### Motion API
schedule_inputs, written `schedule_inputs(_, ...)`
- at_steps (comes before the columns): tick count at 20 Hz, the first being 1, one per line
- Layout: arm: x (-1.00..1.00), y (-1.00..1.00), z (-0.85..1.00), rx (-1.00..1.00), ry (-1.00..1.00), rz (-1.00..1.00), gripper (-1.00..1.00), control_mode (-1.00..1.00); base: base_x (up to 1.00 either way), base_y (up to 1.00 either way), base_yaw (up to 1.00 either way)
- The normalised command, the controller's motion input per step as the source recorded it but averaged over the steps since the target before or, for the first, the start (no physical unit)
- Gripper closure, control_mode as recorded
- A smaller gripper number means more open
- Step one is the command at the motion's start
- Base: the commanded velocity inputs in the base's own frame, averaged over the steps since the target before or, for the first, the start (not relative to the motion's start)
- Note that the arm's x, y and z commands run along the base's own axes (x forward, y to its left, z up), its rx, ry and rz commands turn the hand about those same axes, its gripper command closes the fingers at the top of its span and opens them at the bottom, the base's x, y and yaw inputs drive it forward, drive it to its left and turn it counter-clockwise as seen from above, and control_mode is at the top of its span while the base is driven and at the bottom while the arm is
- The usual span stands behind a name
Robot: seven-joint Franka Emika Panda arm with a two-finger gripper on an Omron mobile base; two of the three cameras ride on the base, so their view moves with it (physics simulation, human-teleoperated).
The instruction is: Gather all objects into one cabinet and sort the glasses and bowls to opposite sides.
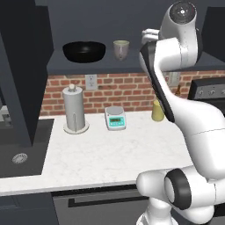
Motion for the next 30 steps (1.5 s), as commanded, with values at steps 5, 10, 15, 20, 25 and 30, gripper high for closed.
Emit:
schedule_inputs(5, 0.00, 0.02, -0.28, -0.01, -0.02, 0.13, 1.00, -1.00, 0.00, 0.00, 0.00)
schedule_inputs(10, 0.00, 0.03, -0.24, -0.02, -0.05, 0.14, 1.00, -1.00, 0.00, 0.00, 0.00)
schedule_inputs(15, 0.00, 0.01, -0.02, 0.00, -0.01, 0.03, 1.00, -1.00, 0.00, 0.00, 0.00)
schedule_inputs(20, 0.07, 0.03, 0.00, 0.00, -0.08, 0.09, 1.00, -1.00, 0.00, 0.00, 0.00)
schedule_inputs(25, 0.10, 0.18, -0.01, -0.01, -0.04, 0.03, 1.00, -1.00, 0.00, 0.00, 0.00)
schedule_inputs(30, 0.00, 0.07, -0.26, -0.11, 0.00, 0.00, 1.00, -1.00, 0.00, 0.00, 0.00)
